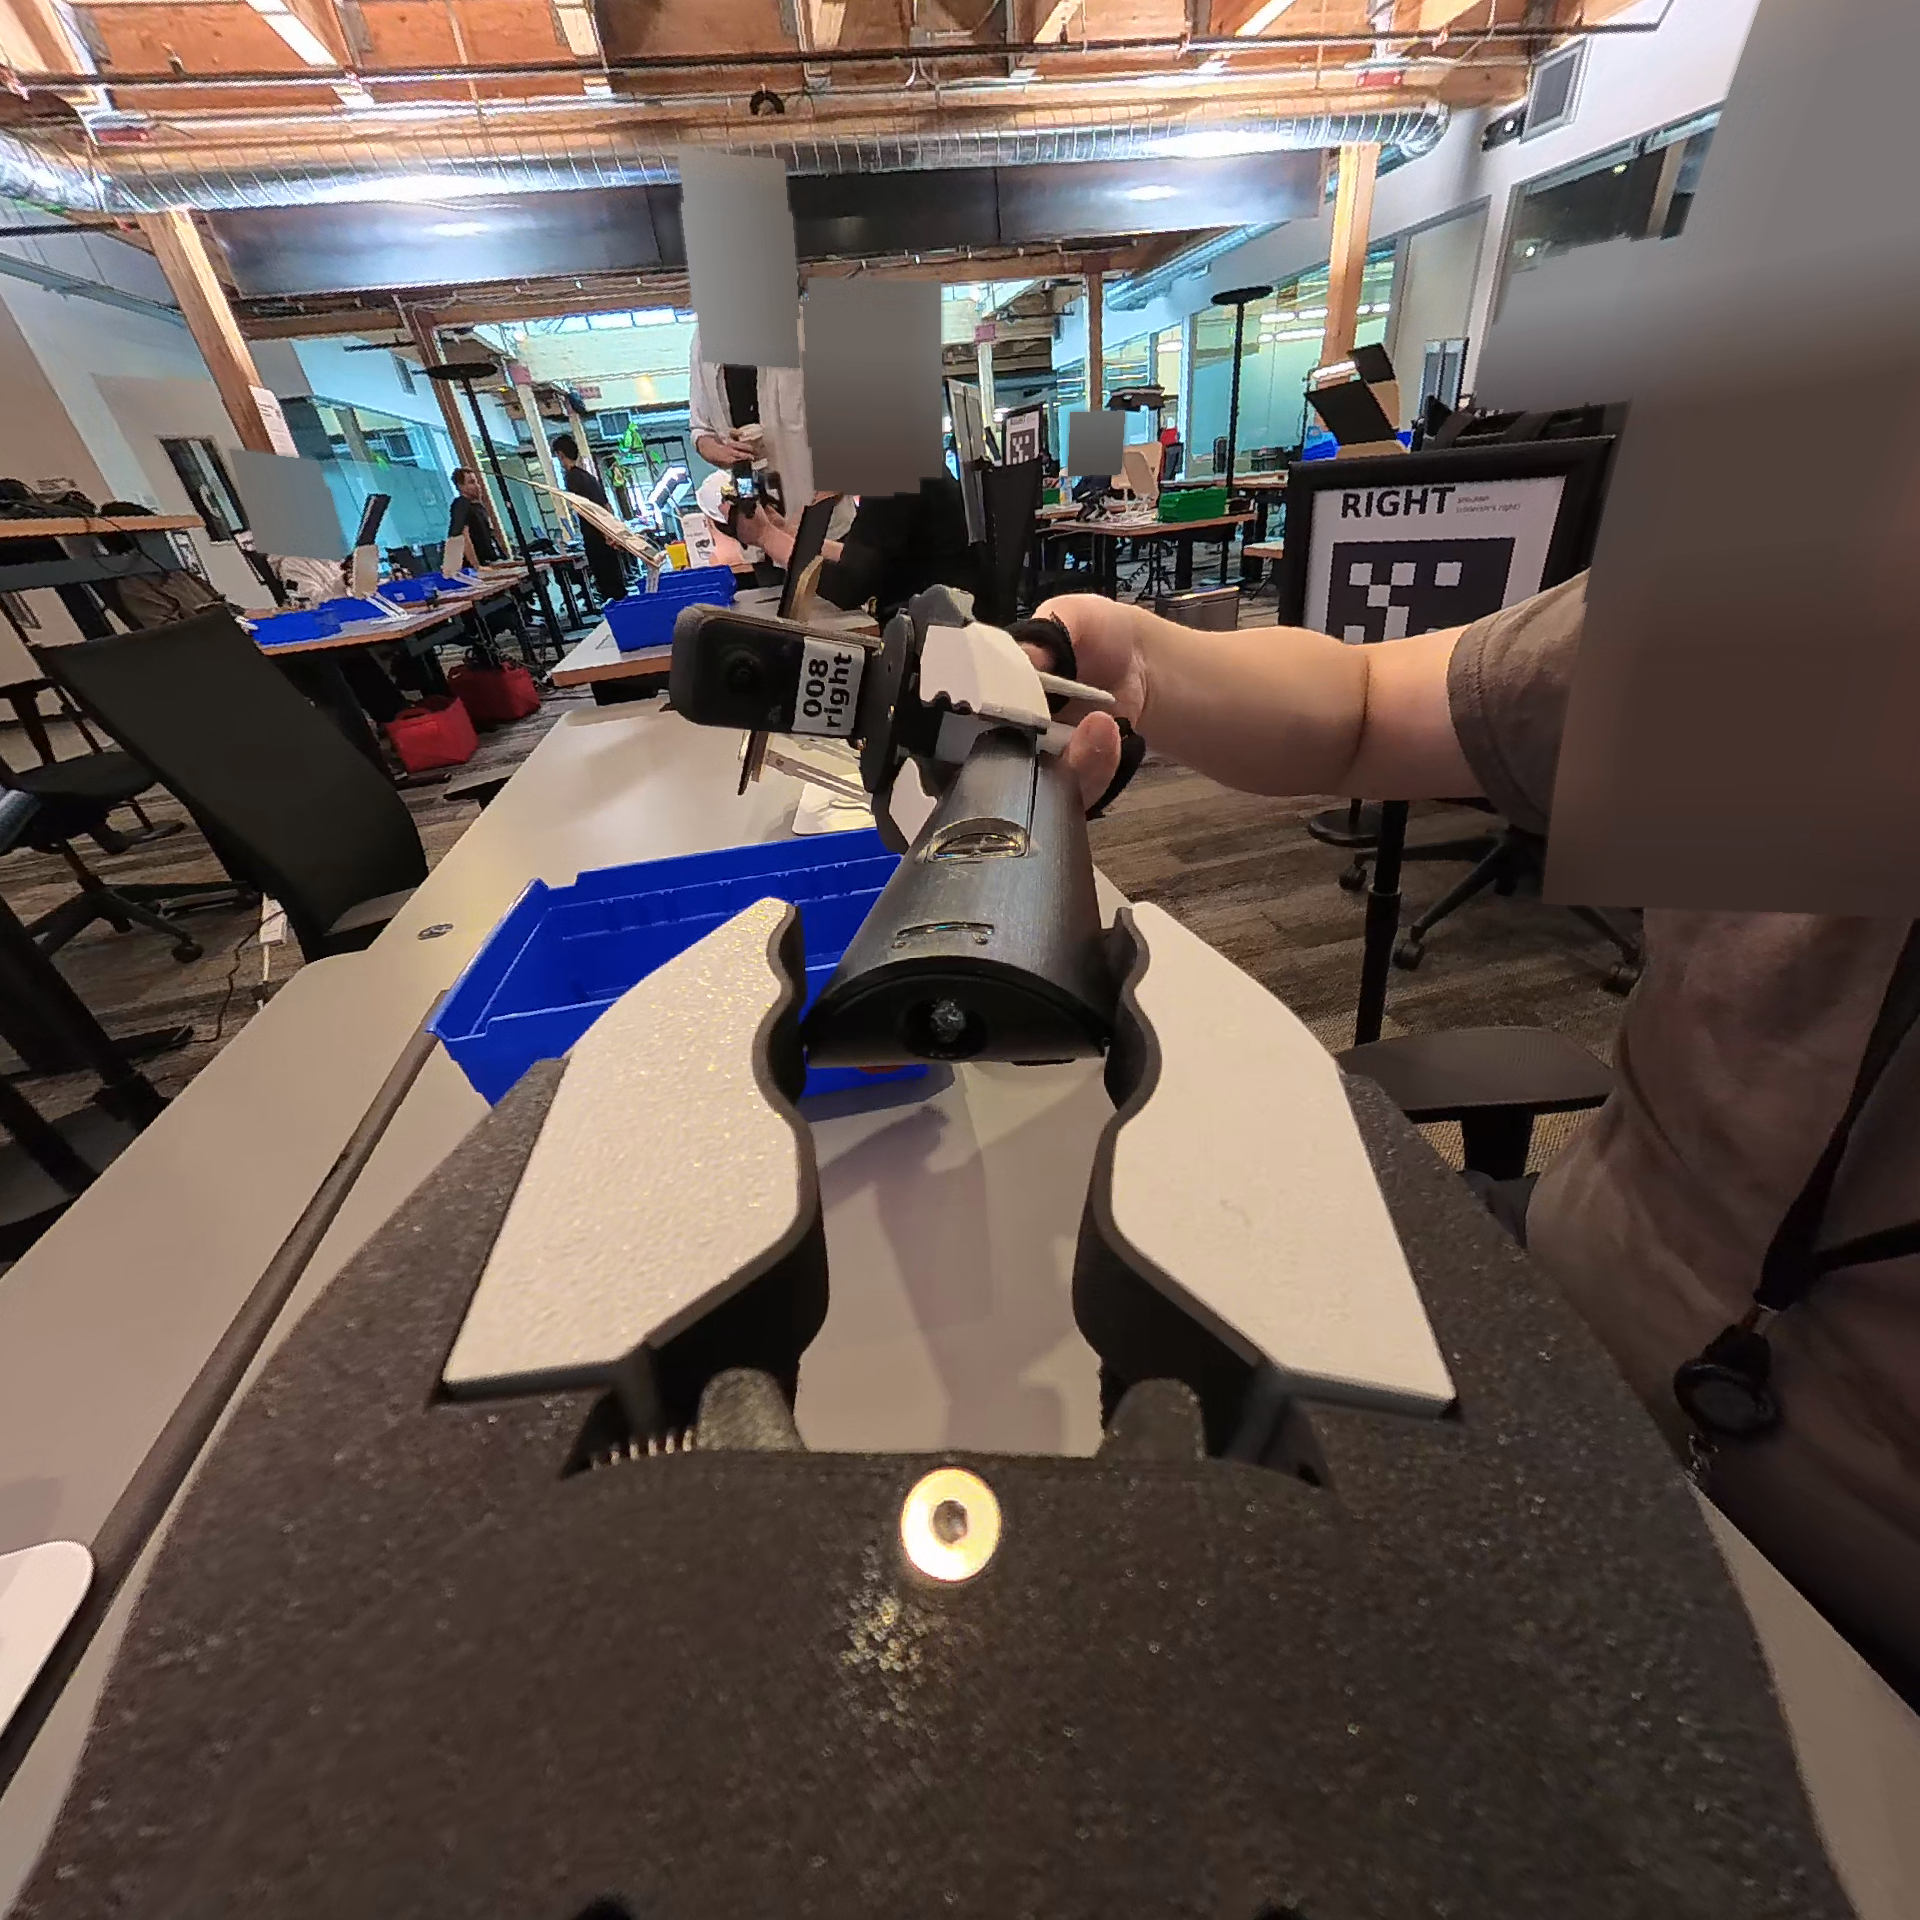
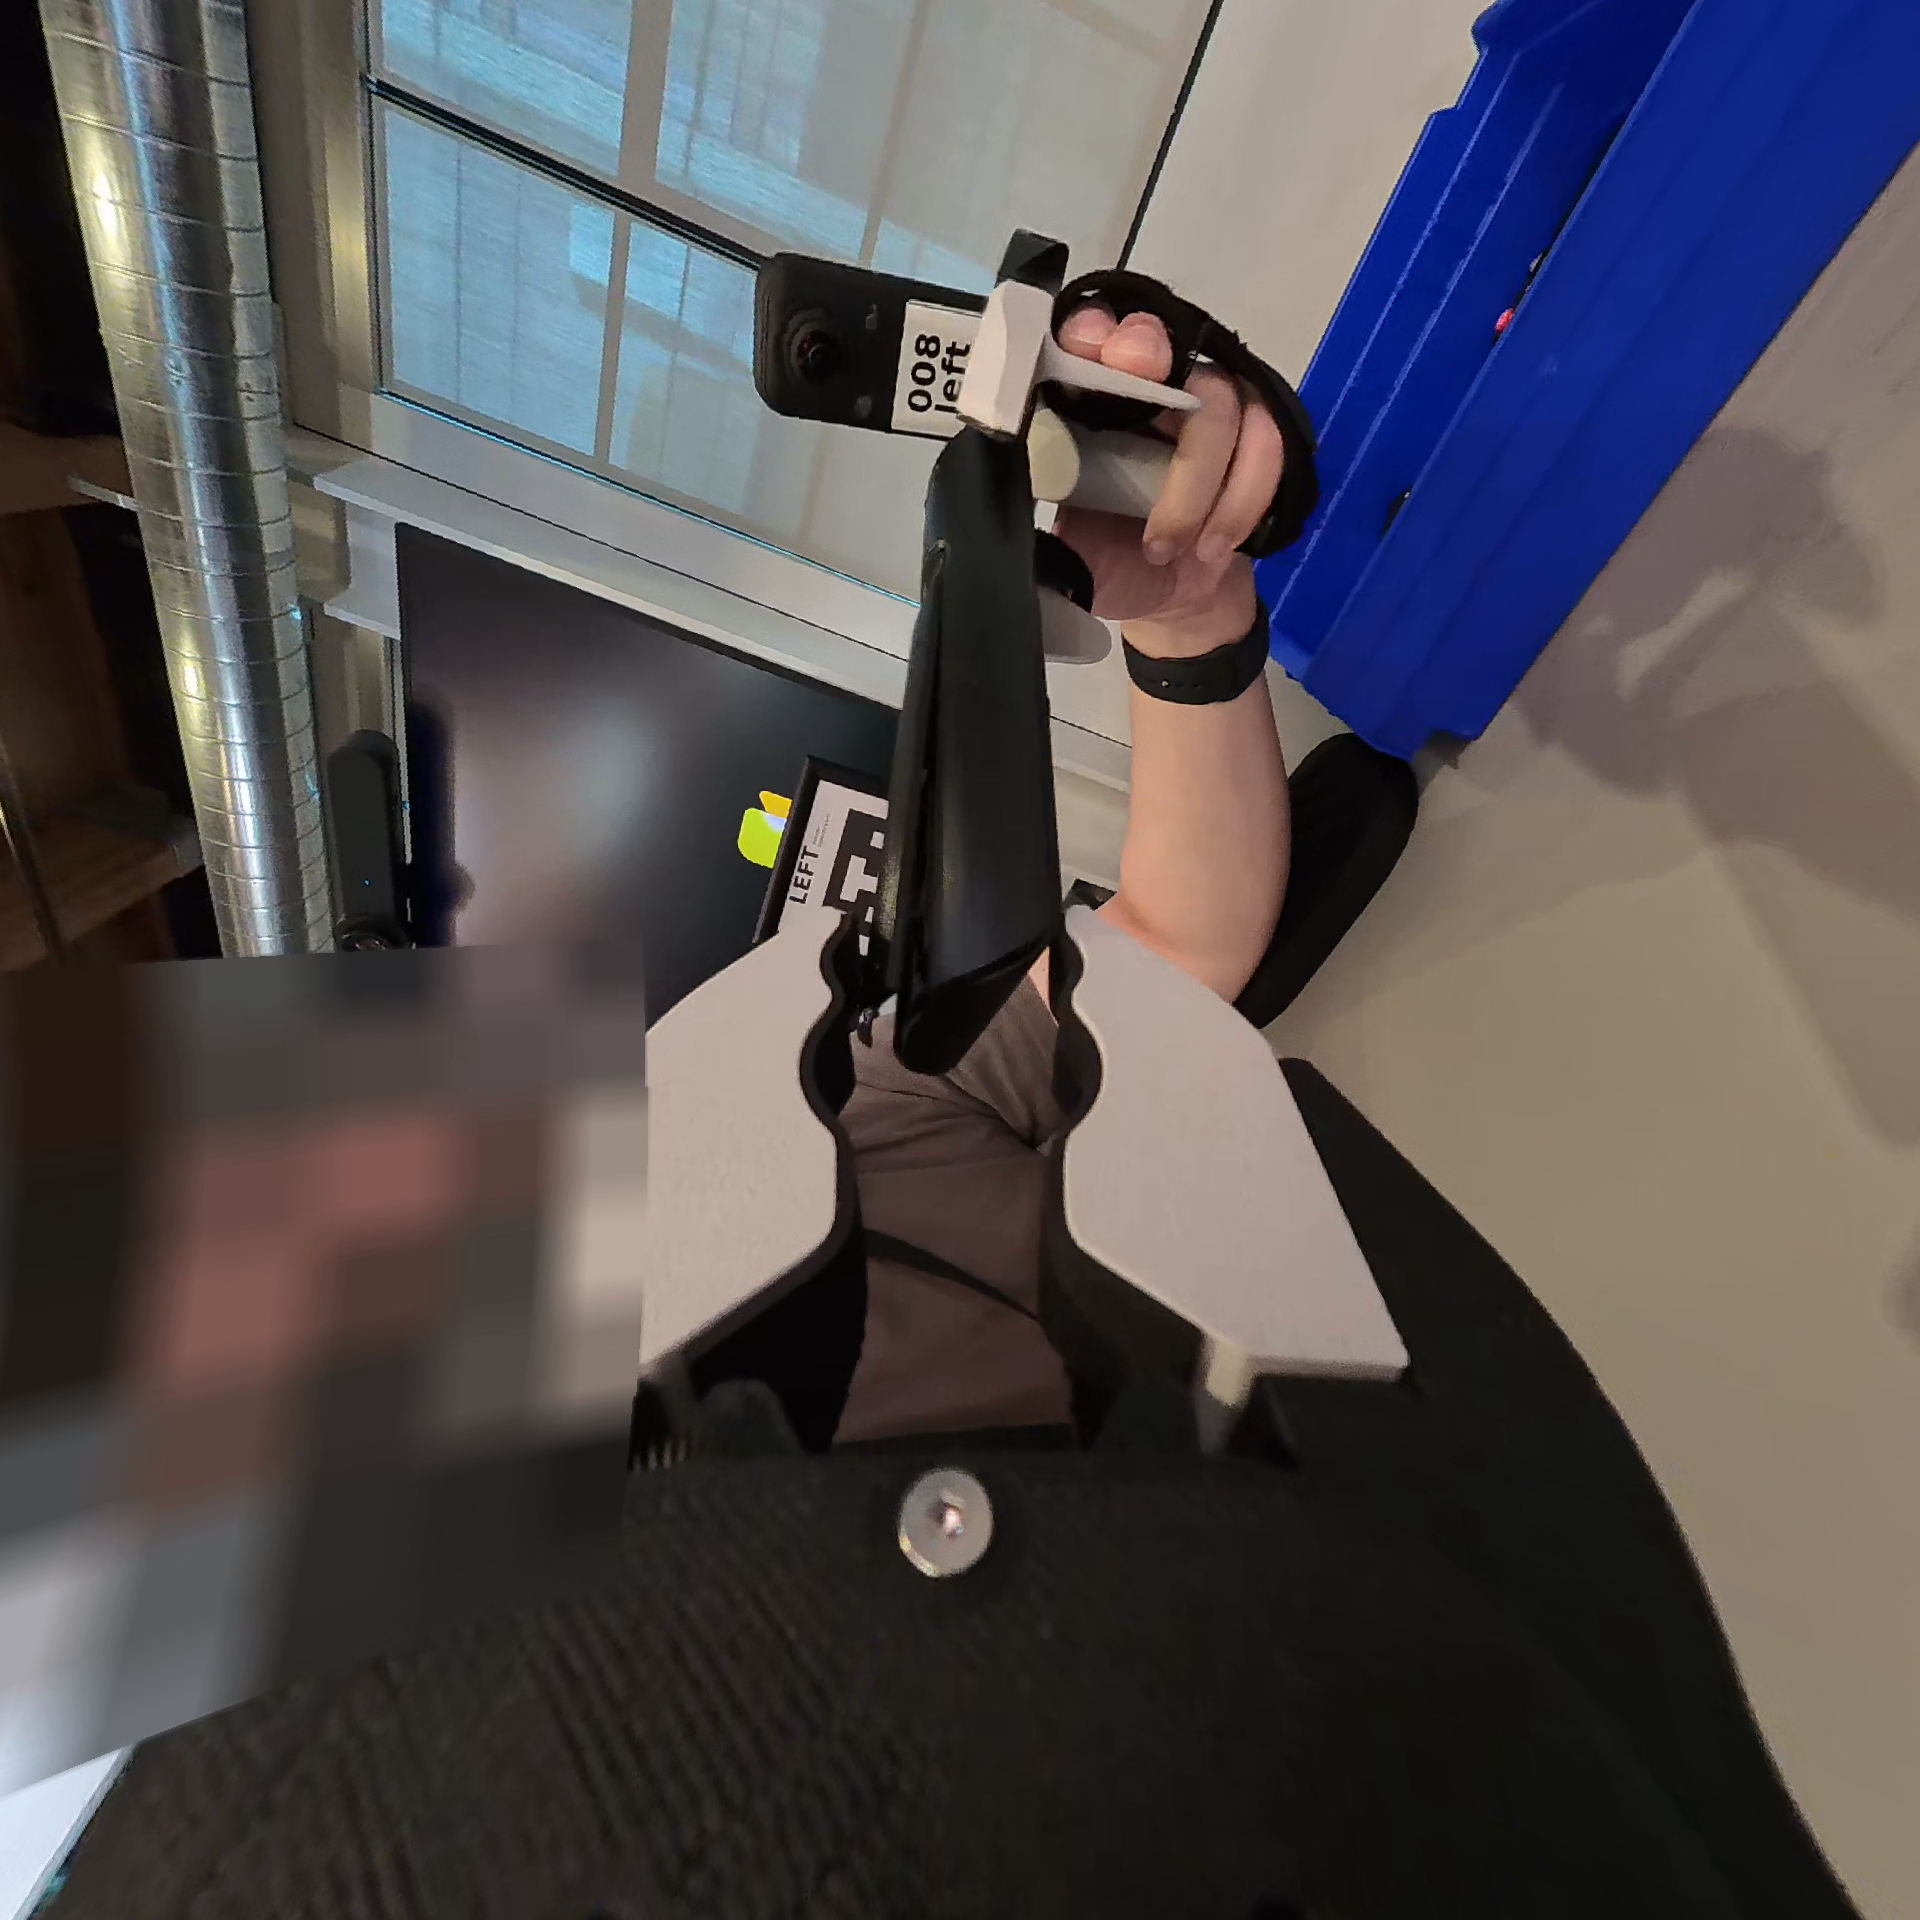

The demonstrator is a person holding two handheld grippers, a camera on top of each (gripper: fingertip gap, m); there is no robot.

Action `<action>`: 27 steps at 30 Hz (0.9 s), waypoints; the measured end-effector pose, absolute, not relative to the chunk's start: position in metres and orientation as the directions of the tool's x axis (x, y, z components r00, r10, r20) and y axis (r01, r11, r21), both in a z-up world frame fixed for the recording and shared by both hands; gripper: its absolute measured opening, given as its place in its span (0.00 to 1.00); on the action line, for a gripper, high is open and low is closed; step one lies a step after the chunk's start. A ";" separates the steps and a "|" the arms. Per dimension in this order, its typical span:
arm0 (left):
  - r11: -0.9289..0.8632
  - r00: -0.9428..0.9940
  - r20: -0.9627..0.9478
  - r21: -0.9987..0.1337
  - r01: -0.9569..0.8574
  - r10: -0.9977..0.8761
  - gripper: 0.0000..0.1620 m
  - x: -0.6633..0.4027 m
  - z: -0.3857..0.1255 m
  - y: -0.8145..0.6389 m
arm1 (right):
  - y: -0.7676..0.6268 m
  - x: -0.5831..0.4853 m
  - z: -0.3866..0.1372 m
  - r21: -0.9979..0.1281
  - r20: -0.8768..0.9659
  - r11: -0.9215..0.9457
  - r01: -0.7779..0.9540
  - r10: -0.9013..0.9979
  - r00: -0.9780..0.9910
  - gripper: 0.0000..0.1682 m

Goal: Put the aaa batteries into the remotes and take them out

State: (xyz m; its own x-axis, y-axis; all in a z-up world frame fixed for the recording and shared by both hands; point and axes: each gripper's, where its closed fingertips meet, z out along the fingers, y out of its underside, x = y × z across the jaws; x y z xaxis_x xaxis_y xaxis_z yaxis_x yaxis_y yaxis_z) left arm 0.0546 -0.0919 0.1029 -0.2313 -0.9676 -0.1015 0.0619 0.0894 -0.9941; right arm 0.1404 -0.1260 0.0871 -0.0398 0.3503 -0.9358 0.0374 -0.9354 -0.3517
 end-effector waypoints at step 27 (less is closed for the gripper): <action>0.006 -0.222 -0.037 -0.990 0.138 -0.974 0.34 0.048 0.110 -0.080 | -0.111 0.156 0.117 -0.995 -0.056 -0.081 0.053 0.925 0.377 0.16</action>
State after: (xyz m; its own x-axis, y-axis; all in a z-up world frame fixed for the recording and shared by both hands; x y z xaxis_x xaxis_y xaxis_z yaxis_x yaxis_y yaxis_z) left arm 0.0484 -0.0798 0.1102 -0.2217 -0.9744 -0.0371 0.1383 0.0063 -0.9904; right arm 0.1557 -0.1110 0.1174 0.3767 0.9247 -0.0557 0.0527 -0.0815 -0.9953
